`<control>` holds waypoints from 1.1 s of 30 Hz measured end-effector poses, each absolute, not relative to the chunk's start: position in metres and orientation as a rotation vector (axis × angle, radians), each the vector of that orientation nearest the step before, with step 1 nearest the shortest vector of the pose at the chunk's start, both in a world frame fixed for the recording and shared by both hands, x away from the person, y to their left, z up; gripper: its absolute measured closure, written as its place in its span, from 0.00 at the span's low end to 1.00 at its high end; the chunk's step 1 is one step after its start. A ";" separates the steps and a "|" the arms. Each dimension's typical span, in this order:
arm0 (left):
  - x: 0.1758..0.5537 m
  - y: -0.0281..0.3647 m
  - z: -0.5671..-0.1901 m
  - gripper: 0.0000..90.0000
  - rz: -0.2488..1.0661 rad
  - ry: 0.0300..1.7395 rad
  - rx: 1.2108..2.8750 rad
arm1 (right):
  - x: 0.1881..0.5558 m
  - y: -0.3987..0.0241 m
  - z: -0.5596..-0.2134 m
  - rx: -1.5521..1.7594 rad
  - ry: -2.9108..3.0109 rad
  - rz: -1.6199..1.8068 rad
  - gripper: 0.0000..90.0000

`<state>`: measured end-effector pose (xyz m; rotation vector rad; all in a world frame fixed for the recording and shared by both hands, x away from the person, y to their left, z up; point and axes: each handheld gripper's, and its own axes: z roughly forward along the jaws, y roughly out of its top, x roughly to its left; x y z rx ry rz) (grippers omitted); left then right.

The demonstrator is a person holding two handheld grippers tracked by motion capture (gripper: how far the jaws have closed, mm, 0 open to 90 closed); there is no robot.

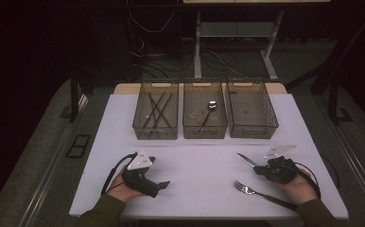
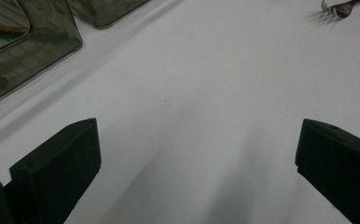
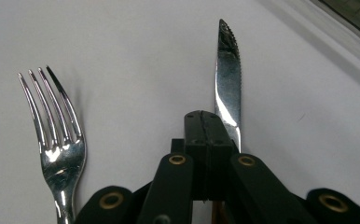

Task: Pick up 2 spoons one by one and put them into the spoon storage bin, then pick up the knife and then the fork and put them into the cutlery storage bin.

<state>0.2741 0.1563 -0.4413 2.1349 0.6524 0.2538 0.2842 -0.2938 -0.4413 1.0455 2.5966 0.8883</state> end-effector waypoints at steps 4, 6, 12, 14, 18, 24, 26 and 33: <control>0.273 0.155 -0.441 0.00 0.256 0.647 2.141 | 0.285 -0.295 -0.441 1.043 2.586 0.894 1.00; 0.273 0.155 -0.440 0.00 0.258 0.644 2.143 | 0.284 -0.296 -0.437 1.055 2.583 0.927 1.00; 0.274 0.156 -0.441 0.00 0.254 0.649 2.133 | 0.281 -0.300 -0.419 1.130 2.570 0.961 0.70; 0.274 0.156 -0.442 0.00 0.250 0.653 2.133 | 0.281 -0.300 -0.416 1.168 2.611 0.902 0.63; 0.275 0.157 -0.442 0.00 0.245 0.656 2.127 | 0.284 -0.301 -0.407 1.187 2.626 0.771 0.60; 0.273 0.158 -0.442 0.00 0.248 0.660 2.125 | 0.286 -0.307 -0.395 1.227 2.620 0.655 0.61; 0.274 0.158 -0.441 0.00 0.254 0.660 2.128 | 0.287 -0.310 -0.396 1.228 2.636 0.614 0.62; 0.273 0.156 -0.440 0.00 0.260 0.663 2.134 | 0.294 -0.307 -0.409 1.243 2.721 0.511 0.68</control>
